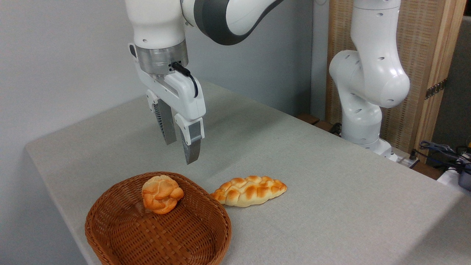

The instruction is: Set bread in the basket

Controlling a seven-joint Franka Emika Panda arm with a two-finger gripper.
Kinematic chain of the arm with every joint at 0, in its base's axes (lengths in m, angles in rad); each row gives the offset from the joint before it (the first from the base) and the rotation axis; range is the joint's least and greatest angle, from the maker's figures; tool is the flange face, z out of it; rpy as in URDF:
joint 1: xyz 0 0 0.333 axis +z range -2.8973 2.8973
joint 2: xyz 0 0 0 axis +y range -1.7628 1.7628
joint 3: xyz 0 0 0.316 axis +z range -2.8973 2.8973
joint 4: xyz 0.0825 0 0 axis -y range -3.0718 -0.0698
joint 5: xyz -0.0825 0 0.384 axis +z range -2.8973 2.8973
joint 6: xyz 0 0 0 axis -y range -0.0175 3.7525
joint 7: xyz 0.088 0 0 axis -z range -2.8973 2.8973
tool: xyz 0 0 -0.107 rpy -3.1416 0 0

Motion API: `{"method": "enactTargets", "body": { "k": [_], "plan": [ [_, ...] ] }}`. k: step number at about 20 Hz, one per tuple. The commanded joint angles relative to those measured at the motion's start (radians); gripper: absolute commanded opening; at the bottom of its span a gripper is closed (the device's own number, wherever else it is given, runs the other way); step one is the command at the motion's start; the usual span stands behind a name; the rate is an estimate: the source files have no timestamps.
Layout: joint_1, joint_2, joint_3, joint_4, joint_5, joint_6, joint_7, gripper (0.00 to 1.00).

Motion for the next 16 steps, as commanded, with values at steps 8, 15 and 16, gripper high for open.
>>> {"method": "enactTargets", "body": {
  "k": [8,15,16],
  "plan": [
    [-0.008,-0.001,0.009,0.023,0.009,-0.012,-0.012,1.0],
    [-0.008,-0.042,0.011,-0.039,0.012,-0.017,-0.01,1.0],
    [-0.008,-0.055,0.012,-0.075,0.022,-0.015,-0.009,1.0]
  ]
}}
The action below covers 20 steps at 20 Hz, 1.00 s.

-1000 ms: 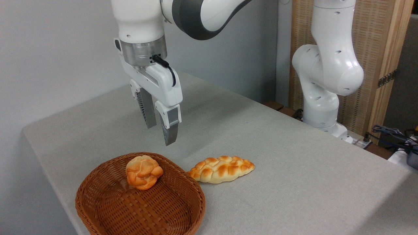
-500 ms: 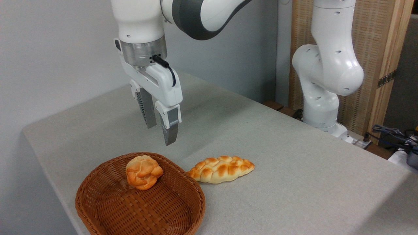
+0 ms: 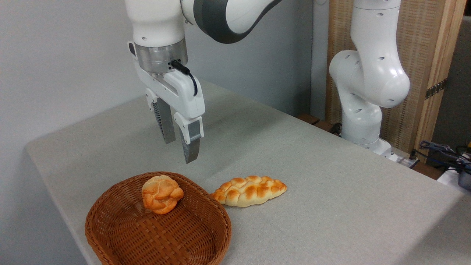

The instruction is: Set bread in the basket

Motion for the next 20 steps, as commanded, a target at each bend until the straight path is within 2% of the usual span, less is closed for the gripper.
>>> {"method": "enactTargets", "body": {
  "k": [1,2,4,15,20],
  "plan": [
    [-0.006,-0.067,0.012,-0.11,0.059,-0.011,-0.001,1.0],
    [-0.006,-0.075,0.012,-0.138,0.096,-0.01,0.017,1.0],
    [-0.008,-0.08,0.012,-0.167,0.119,-0.008,0.066,1.0],
    [-0.006,-0.077,0.075,-0.233,0.125,-0.004,0.417,1.0],
    [-0.006,-0.067,0.083,-0.276,0.125,0.007,0.522,1.0]
  ]
}}
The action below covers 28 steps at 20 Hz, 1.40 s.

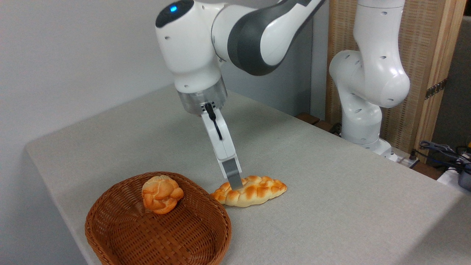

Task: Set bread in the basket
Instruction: 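Lower the open gripper down onto the braided bread roll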

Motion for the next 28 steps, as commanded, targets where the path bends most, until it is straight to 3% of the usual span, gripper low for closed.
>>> {"method": "enactTargets", "body": {
  "k": [1,11,22,24,26,27,28],
  "plan": [
    [-0.007,-0.005,0.012,-0.037,0.011,0.017,0.079,1.0],
    [-0.006,0.045,0.035,-0.042,0.015,0.055,0.185,1.0],
    [-0.015,0.061,0.034,-0.045,0.016,0.069,0.185,0.98],
    [-0.016,0.063,0.034,-0.047,0.016,0.071,0.185,0.86],
    [-0.016,0.063,0.034,-0.048,0.015,0.074,0.185,0.45],
    [-0.016,0.063,0.034,-0.048,0.015,0.074,0.185,0.38],
    [-0.016,0.063,0.034,-0.048,0.015,0.074,0.185,0.38]
  ]
}}
